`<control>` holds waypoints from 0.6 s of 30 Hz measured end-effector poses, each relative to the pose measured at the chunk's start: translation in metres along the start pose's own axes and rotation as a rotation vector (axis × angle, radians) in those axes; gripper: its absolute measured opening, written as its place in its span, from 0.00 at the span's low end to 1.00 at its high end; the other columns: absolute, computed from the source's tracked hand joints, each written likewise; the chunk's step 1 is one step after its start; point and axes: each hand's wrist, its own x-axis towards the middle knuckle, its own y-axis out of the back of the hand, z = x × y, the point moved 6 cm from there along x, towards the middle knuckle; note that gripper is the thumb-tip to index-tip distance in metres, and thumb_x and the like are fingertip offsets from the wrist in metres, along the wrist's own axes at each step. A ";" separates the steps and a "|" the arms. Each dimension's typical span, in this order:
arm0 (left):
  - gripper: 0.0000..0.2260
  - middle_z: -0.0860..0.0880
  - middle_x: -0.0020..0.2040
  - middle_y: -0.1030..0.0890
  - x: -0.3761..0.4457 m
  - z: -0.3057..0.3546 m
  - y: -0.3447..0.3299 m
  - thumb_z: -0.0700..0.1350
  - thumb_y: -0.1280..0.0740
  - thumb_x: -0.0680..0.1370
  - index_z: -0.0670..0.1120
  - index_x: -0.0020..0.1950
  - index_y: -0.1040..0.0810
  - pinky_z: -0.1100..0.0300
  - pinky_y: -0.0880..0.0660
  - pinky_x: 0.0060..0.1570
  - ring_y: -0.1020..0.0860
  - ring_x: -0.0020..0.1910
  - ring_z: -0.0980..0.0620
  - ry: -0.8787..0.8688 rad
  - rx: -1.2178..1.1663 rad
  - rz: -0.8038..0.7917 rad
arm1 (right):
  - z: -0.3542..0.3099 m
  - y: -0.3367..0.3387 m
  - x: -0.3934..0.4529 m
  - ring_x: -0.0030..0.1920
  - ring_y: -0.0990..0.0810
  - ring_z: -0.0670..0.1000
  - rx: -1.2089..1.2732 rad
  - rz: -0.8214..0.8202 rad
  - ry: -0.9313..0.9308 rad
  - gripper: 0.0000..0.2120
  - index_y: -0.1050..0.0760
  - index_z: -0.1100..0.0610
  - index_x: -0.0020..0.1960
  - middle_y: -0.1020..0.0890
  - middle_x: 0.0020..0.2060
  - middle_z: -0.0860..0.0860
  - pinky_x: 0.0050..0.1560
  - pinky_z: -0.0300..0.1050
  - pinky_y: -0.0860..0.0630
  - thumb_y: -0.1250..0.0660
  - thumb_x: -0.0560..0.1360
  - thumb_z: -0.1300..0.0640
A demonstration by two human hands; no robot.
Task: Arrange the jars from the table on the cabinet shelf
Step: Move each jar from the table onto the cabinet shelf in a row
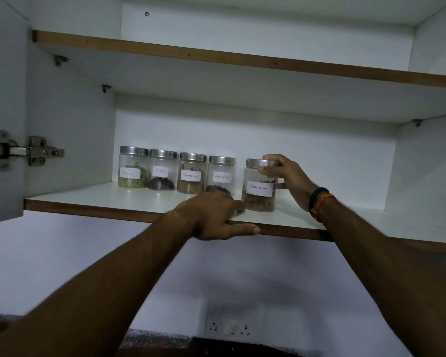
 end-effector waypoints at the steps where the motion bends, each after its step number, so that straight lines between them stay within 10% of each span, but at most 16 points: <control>1: 0.37 0.45 0.63 0.20 0.000 0.001 -0.001 0.75 0.49 0.75 0.50 0.69 0.26 0.48 0.22 0.59 0.22 0.60 0.47 0.005 -0.001 -0.010 | 0.002 0.002 0.005 0.59 0.23 0.55 -0.022 -0.006 -0.016 0.22 0.27 0.56 0.68 0.22 0.58 0.53 0.61 0.55 0.27 0.29 0.76 0.55; 18: 0.36 0.49 0.68 0.23 0.007 -0.004 -0.001 0.74 0.45 0.75 0.50 0.72 0.27 0.51 0.26 0.61 0.24 0.63 0.49 0.044 -0.064 -0.031 | 0.020 -0.012 0.064 0.59 0.22 0.59 -0.227 0.057 -0.064 0.17 0.26 0.63 0.66 0.20 0.52 0.53 0.46 0.44 0.24 0.33 0.79 0.59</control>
